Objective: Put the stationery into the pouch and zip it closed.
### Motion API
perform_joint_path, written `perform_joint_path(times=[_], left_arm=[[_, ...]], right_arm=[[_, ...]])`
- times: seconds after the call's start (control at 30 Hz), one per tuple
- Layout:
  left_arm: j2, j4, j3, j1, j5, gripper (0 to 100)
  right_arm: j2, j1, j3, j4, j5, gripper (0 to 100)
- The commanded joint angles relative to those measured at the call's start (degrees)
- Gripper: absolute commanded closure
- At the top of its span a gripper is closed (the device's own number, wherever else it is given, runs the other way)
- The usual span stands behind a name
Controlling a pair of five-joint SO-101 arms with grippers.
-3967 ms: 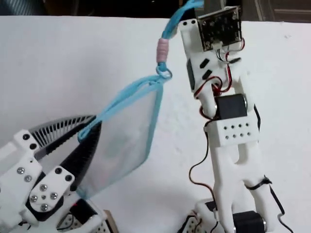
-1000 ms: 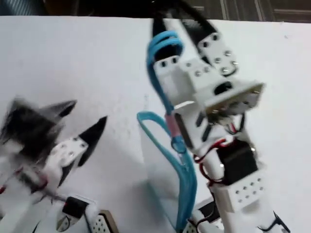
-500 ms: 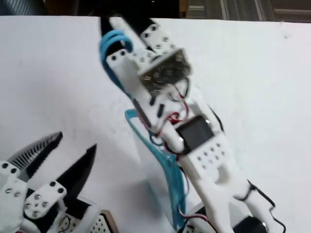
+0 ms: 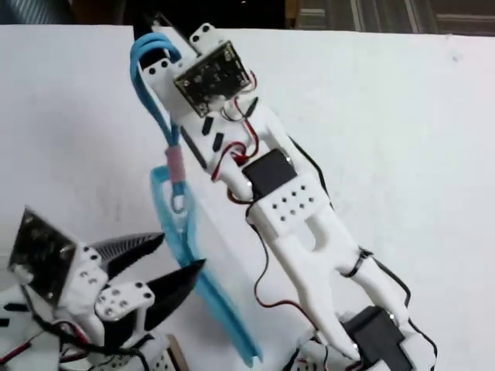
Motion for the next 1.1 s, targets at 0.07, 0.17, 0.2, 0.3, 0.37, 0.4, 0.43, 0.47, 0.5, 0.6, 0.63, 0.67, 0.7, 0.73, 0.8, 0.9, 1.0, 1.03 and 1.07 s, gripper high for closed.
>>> perform_joint_path(times=[0.07,0.17,0.2,0.3,0.37,0.4,0.43,0.47,0.5,0.6,0.63,0.67,0.7,0.73,0.8,0.9,1.0,1.03,1.07], left_arm=[[3.74,-0.18,-3.69,2.86,2.29,76],[4.88,-0.18,-2.99,2.59,2.29,76],[4.97,-0.18,-2.11,2.51,2.11,76],[5.23,-0.7,0.44,2.15,1.93,76],[5.23,-0.97,1.41,-0.48,1.85,76],[5.23,-1.05,1.58,-2.07,1.85,76],[5.23,-1.05,1.58,-3.56,1.85,76],[5.23,-0.97,1.41,-4.79,1.85,76],[5.05,-0.97,0.97,-5.85,1.76,76],[5.05,-0.97,-1.14,-8.22,1.67,77],[5.05,-0.97,-2.37,-9.1,1.67,77],[5.05,-0.97,-3.69,-10.07,1.67,77],[5.23,-1.05,-4.92,-11.12,1.67,77],[5.32,-1.32,-5.8,-12.26,1.58,77],[5.32,-2.73,-5.89,-14.73,0.97,77],[5.32,-6.42,-4.22,-18.59,-3.25,77],[5.32,-11.96,0.26,-21.76,-5.89,76],[5.32,-14.33,2.55,-22.73,-6.59,76],[5.32,-16.7,4.84,-23.78,-7.03,76]], right_arm=[[0.84,-0.13,-3.16,-0.92,0.62,98.2],[0.84,-0.04,-3.16,-0.92,0.62,98.2],[0.66,-0.04,-3.16,-0.92,0.62,98.2],[-0.22,0.04,-3.16,-0.92,0.62,98.2],[-1.27,0.04,-3.08,-0.92,0.62,98.2],[-1.8,0.22,-3.08,-0.92,0.62,98.2],[-2.42,1.01,-3.08,-0.92,0.62,98.2],[-3.03,1.63,-3.08,-0.92,0.62,98.2],[-3.65,2.24,-3.08,-0.92,0.62,98.2],[-4.88,4.53,-2.73,-0.84,0.44,98.2],[-5.14,5.05,-2.73,-0.84,0.44,98.2],[-5.41,5.23,-2.73,-0.84,0.35,98.2],[-5.67,5.23,-2.73,-0.84,0.35,98.2],[-6.11,5.23,-2.73,-0.75,0.35,98.2],[-6.99,4.97,-2.73,-0.75,0.35,98.2],[-8.48,4.7,-2.73,-0.75,0.35,98.2],[-10.42,4.35,-2.73,0.48,0.35,98.2],[-11.3,4.26,-2.73,1.8,0.35,98.2],[-12.26,4.26,-2.73,3.21,0.35,98.2]])
